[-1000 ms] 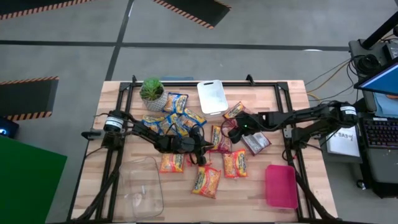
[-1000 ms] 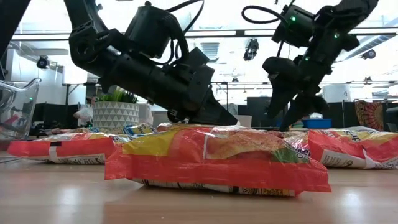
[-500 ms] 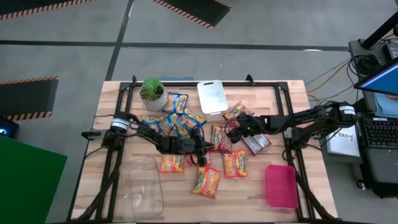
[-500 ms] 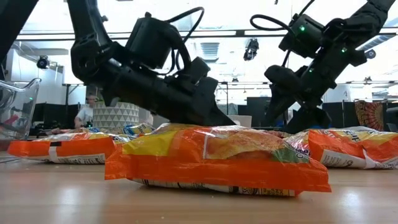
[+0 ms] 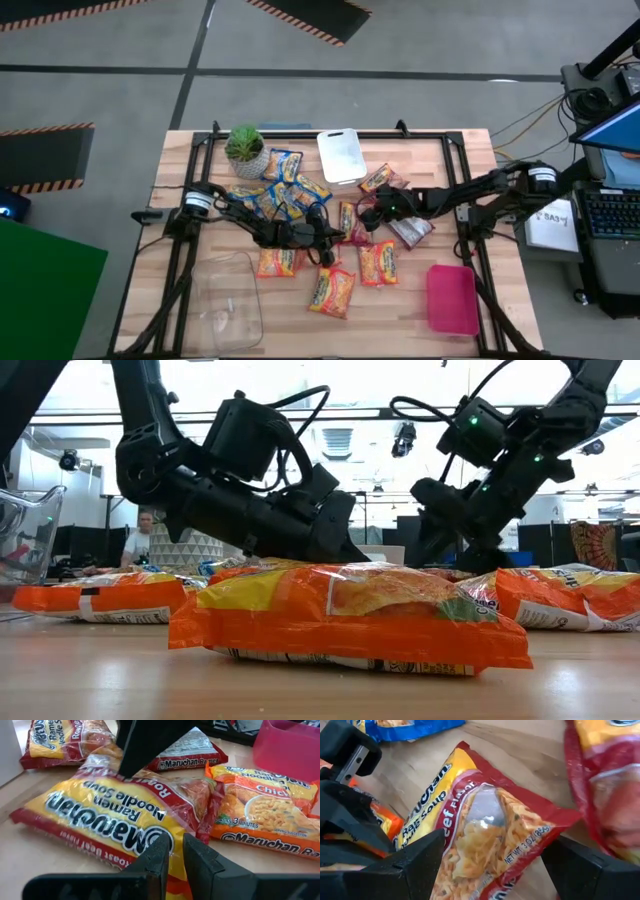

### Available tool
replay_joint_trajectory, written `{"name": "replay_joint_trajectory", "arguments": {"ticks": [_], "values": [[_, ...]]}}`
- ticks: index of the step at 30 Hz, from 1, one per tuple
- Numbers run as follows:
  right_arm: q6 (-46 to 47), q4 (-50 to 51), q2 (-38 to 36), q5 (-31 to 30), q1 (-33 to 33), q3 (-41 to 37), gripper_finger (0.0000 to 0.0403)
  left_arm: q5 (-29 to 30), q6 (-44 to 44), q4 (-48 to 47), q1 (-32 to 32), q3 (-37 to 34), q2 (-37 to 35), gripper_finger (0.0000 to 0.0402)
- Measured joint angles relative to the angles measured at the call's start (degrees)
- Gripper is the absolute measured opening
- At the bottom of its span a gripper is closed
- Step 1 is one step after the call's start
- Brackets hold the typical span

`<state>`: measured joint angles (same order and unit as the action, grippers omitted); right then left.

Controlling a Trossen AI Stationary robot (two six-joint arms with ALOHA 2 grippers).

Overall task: Sort Maruchan noodles
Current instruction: Put the left red noodle pack into the white bin

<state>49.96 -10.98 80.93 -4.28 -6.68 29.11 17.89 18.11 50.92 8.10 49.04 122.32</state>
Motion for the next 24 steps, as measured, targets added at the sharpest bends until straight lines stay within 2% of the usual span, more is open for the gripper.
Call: {"name": "replay_joint_trajectory", "arguments": {"ticks": [3,9,14,18,24], "values": [[-0.57,-2.29,2.22,1.55,0.00,0.76,0.0306,-0.02,0.02,-0.37,0.00,-0.04,0.02,0.0039],[-1.99,-10.21,5.40,9.09,0.04,1.55,0.0297,-0.04,0.16,-0.86,-0.03,-0.04,0.07,0.0039],[-3.05,-12.52,6.16,10.72,0.04,1.57,0.0272,-0.06,0.22,-0.90,-0.04,-0.07,0.13,0.0039],[-3.32,-12.51,6.18,10.72,0.04,1.57,0.0229,-0.08,0.39,-0.90,-0.04,-0.09,0.16,0.0039],[-3.39,-12.51,6.13,10.90,0.04,1.57,0.0127,-0.43,0.46,-0.46,-0.07,-0.19,0.20,0.0039]]}}
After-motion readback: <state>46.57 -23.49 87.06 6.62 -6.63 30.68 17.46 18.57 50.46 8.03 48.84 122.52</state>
